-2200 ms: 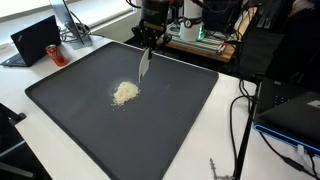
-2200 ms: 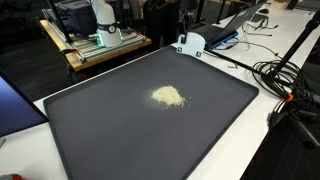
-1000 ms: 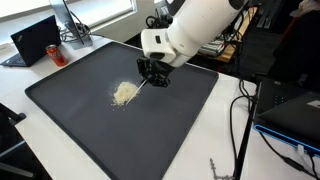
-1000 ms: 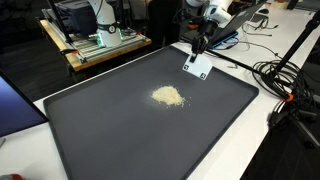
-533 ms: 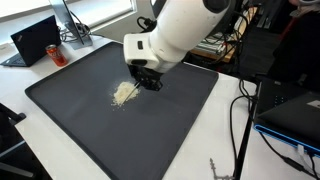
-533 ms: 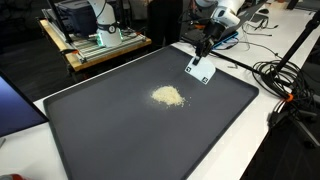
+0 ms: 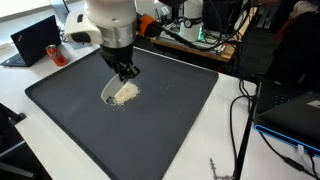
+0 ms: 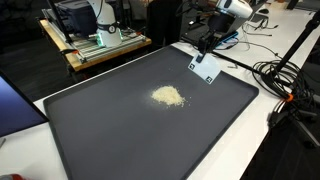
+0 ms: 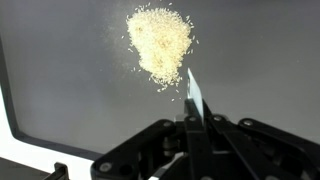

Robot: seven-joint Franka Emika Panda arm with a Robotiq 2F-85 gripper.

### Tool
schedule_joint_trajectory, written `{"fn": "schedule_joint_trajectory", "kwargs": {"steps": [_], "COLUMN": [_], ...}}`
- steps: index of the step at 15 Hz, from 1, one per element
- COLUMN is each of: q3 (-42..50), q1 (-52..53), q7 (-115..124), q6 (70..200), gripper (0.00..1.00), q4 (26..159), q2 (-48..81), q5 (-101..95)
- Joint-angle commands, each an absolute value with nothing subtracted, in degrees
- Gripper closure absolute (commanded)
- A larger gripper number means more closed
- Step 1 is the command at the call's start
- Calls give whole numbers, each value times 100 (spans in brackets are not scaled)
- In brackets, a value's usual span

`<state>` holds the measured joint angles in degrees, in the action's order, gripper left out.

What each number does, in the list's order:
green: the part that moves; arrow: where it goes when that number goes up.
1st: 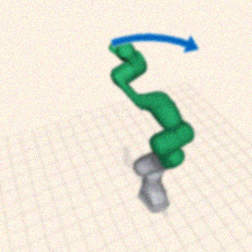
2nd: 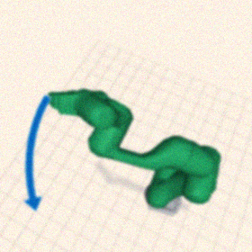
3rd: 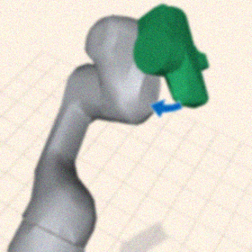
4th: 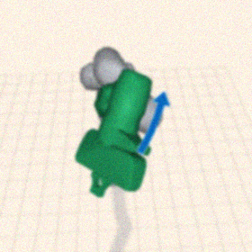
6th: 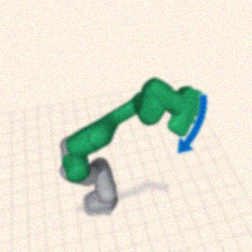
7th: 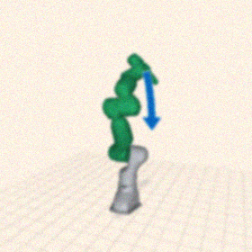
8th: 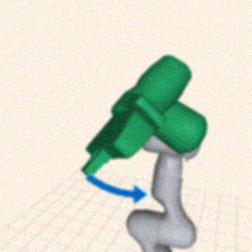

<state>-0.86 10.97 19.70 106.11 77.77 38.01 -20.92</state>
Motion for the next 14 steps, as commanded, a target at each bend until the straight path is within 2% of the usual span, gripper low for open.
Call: {"fn": "schedule_joint_trajectory", "kwargs": {"steps": [1, 8, 14], "q3": [-29, -86, 80], "q1": [770, -30, 201], "q7": [1395, 475, 667], "q6": [10578, 10693, 10612], "gripper": [99, 99, 96], "q4": [7283, 7429, 7293], "q2": [3950, 3660, 3827], "q5": [-1559, -483, -734]}}
